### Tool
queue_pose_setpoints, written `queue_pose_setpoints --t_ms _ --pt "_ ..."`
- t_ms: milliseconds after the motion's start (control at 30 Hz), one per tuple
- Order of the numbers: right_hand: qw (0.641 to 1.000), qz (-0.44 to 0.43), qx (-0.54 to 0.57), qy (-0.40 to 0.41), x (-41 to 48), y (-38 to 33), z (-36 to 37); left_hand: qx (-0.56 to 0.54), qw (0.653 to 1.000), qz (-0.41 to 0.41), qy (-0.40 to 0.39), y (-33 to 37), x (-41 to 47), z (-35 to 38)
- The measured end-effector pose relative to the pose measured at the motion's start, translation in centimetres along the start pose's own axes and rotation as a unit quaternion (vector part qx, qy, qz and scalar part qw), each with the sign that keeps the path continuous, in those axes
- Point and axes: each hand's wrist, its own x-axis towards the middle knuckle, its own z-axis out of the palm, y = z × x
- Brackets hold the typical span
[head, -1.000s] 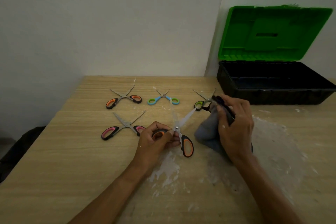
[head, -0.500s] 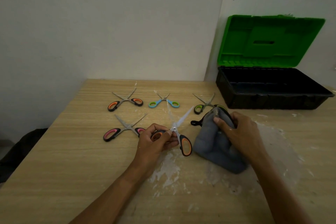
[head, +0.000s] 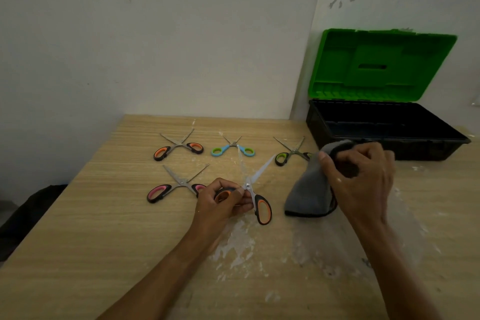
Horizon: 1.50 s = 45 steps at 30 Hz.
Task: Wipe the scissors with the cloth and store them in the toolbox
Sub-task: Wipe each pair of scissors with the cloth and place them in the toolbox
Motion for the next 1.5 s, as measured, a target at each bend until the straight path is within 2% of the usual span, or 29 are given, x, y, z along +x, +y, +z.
queue_pose_setpoints --t_ms 67,133,233,300,400,567,667,867,967,1100,1167,1233,1300,1367,1433,1500 --pt "0.996 -0.037 -0.074 0.025 0.0 0.3 -0.1 0.005 1.000 0.005 -0.001 0.1 -0.1 0.0" --pt "0.995 -0.072 -0.064 0.009 -0.1 0.2 0.2 0.012 1.000 0.010 0.001 0.1 -0.1 0.1" --pt "0.989 -0.040 0.108 -0.095 -0.3 -0.8 0.6 0.026 1.000 0.015 0.002 0.2 0.0 0.1" --pt "0.976 -0.018 0.169 -0.138 -0.5 -1.7 0.6 0.035 0.999 0.020 0.006 0.1 0.0 0.2" --pt "0.971 -0.035 0.128 -0.199 -0.8 -2.6 0.7 0.049 0.998 0.026 0.017 -0.1 -0.1 0.1" --pt "0.941 -0.094 0.083 -0.315 -1.2 -4.2 1.1 0.058 0.998 0.037 0.008 -0.3 -0.1 0.0" --pt "0.939 -0.118 0.109 -0.304 -1.8 -5.3 1.6 0.060 0.997 0.042 0.005 -0.4 -0.2 0.0" --pt "0.943 -0.042 0.154 -0.293 -2.9 -6.9 2.3 0.074 0.996 0.041 0.019 -0.3 -0.3 0.1" --pt "0.953 -0.068 0.141 -0.259 -4.0 -7.0 3.4 0.072 0.996 0.047 0.018 -0.2 -0.4 0.1" --pt "0.928 -0.030 0.129 -0.349 -6.5 -7.5 5.5 0.101 0.993 0.067 0.013 -0.3 -0.5 0.1" --pt "0.935 -0.041 0.122 -0.331 -6.2 -7.5 5.0 0.109 0.992 0.069 0.014 -0.3 -0.5 0.1" --pt "0.962 -0.075 0.093 -0.245 -5.2 -7.2 4.3 0.102 0.993 0.063 0.014 -0.3 -0.5 0.1" --pt "0.973 -0.085 0.071 -0.201 -4.8 -7.5 3.9 0.101 0.993 0.066 0.017 -0.3 -0.4 0.1" --pt "0.965 -0.103 0.049 -0.236 -5.3 -8.0 4.0 0.110 0.991 0.076 0.019 -0.4 -0.5 0.0" --pt "0.947 -0.158 0.007 -0.280 -6.0 -7.9 4.3 0.126 0.988 0.089 0.020 -0.6 -0.5 -0.1" --pt "0.945 -0.213 -0.015 -0.246 -6.2 -7.7 4.2 0.159 0.981 0.108 0.021 -0.6 -0.4 -0.3"
